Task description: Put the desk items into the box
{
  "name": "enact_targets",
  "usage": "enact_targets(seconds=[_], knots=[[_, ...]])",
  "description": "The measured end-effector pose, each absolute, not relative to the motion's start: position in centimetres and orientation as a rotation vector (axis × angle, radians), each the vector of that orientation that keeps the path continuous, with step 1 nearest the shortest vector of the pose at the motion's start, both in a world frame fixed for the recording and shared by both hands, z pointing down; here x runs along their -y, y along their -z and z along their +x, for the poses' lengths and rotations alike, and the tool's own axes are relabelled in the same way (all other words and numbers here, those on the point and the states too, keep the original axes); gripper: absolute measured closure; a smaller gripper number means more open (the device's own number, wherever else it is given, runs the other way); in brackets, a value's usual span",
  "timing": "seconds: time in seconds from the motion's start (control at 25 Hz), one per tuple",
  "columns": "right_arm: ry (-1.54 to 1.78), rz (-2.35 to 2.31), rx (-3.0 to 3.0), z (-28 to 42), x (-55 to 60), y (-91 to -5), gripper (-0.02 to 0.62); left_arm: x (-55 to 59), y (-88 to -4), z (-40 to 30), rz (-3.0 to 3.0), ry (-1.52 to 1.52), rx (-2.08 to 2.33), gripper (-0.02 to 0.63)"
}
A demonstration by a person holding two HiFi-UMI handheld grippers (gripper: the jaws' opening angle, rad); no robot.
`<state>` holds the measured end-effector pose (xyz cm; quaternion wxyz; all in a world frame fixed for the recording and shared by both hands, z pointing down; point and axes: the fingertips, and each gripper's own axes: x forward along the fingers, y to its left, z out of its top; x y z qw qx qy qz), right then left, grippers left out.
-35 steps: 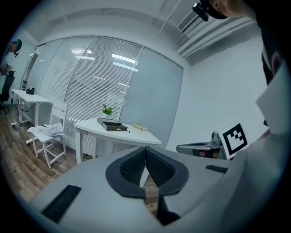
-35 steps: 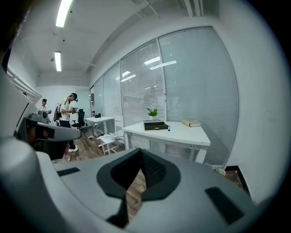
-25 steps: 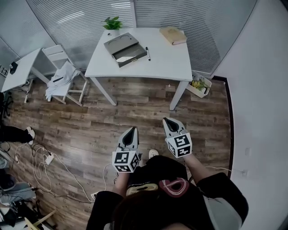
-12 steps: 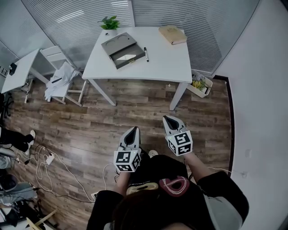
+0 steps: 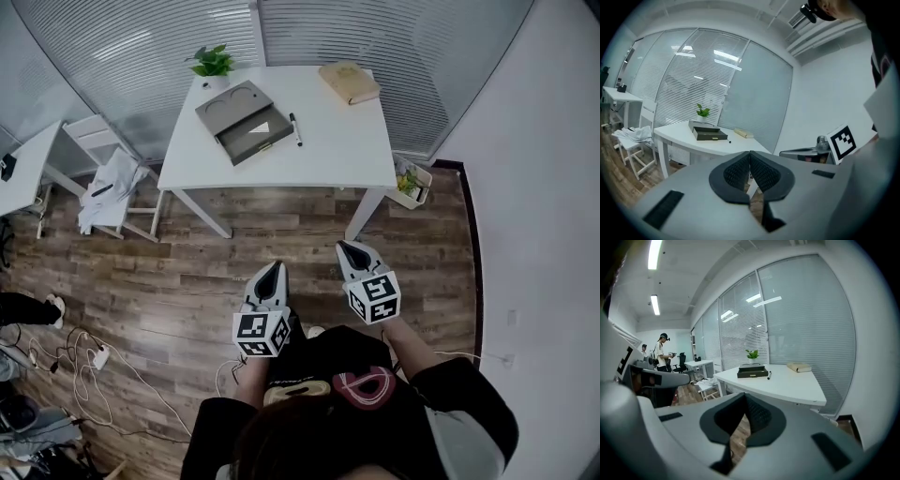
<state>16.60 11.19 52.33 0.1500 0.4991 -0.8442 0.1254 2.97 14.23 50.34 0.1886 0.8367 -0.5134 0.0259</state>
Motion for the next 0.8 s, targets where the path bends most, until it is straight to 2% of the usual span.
enact_targets(seconds=[0.32,0.8], knots=[[-0.397,1.518,2.379,13.7,-4.6,-51.8,0.584,-6.0,-49.2,-1.3,2.312,0.03,1.383,0.588],[-0.431,1.645,2.283,8.1,4.7,-51.7,0.584,5.1,-49.1,-7.1,2.424,-0.049,1.28,0.588]])
